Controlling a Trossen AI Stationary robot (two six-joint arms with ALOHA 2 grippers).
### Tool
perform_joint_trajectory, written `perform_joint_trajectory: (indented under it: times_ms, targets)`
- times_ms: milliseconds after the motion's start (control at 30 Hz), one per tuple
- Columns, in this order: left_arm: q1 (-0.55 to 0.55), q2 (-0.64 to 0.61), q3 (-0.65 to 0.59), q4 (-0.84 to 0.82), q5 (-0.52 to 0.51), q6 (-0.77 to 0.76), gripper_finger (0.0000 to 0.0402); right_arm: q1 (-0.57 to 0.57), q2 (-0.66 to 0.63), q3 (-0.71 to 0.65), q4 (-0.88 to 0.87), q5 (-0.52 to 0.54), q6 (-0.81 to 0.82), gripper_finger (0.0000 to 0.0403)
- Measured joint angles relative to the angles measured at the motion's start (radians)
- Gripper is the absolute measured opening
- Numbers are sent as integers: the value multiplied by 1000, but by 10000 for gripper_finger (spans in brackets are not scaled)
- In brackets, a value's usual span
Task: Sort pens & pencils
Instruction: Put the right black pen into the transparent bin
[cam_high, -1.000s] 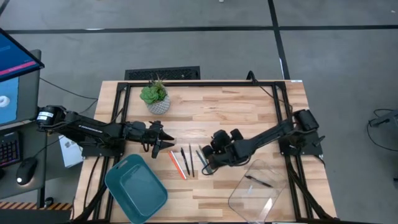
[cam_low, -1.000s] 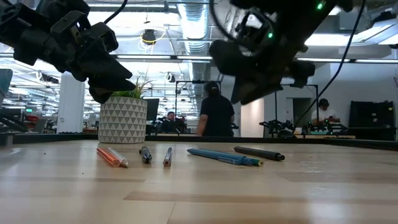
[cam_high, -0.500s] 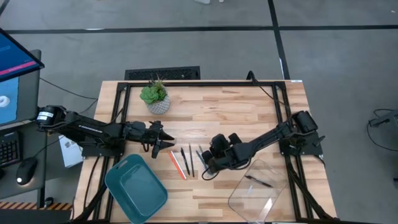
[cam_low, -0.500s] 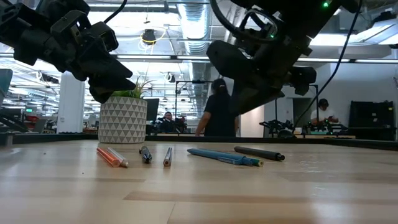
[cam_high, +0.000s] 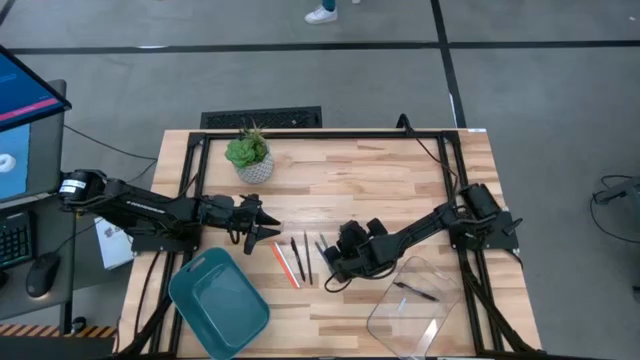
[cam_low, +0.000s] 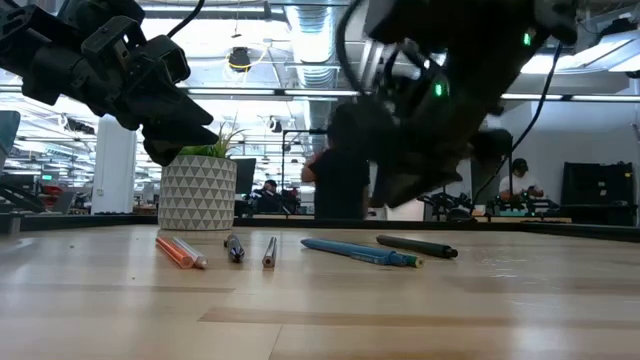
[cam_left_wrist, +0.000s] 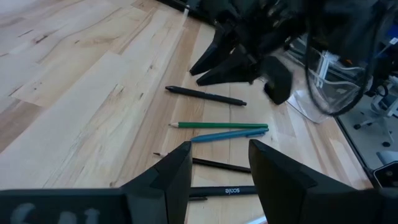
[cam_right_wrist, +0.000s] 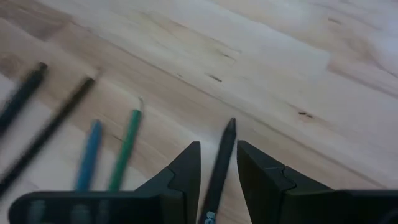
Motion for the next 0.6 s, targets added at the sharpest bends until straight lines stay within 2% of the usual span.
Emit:
perform_joint_trajectory:
  times_ms: [600]
  targets:
    - [0, 0, 0, -2, 0, -2, 149, -34, 21, 1, -11, -42, 1, 124]
